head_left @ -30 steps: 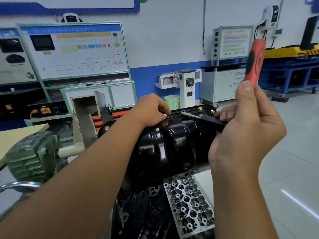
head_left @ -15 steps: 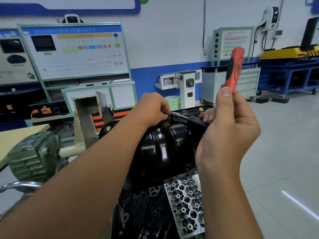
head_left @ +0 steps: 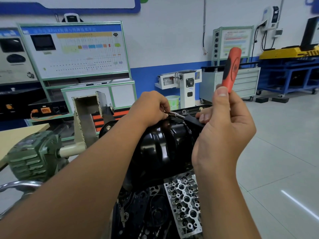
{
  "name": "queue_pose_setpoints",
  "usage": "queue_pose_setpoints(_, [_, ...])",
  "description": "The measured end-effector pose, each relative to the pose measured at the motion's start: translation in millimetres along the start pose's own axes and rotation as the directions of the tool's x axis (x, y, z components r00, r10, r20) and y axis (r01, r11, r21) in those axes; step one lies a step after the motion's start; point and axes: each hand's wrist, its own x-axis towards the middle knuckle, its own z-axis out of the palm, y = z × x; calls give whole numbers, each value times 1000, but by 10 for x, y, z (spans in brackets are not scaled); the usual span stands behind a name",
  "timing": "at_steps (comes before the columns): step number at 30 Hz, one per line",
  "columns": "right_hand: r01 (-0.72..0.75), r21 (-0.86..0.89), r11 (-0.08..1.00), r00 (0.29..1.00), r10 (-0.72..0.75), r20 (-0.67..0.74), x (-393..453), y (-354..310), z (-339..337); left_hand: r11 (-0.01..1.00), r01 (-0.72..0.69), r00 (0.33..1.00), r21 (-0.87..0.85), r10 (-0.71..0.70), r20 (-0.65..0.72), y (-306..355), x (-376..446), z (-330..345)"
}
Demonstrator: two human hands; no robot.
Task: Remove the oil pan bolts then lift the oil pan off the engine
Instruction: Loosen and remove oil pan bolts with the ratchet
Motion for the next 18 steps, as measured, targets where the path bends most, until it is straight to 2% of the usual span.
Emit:
queue_pose_setpoints(6, [27, -38, 999, 998, -25, 55, -7, -14, 15, 1000, -2, 1000, 2, 2, -1, -5, 3, -3])
queue_pose_setpoints(18, [21, 8, 1000, 999, -22, 38, 59, -64, 2, 1000, -5, 1000, -1, 5, -1, -20, 22, 23])
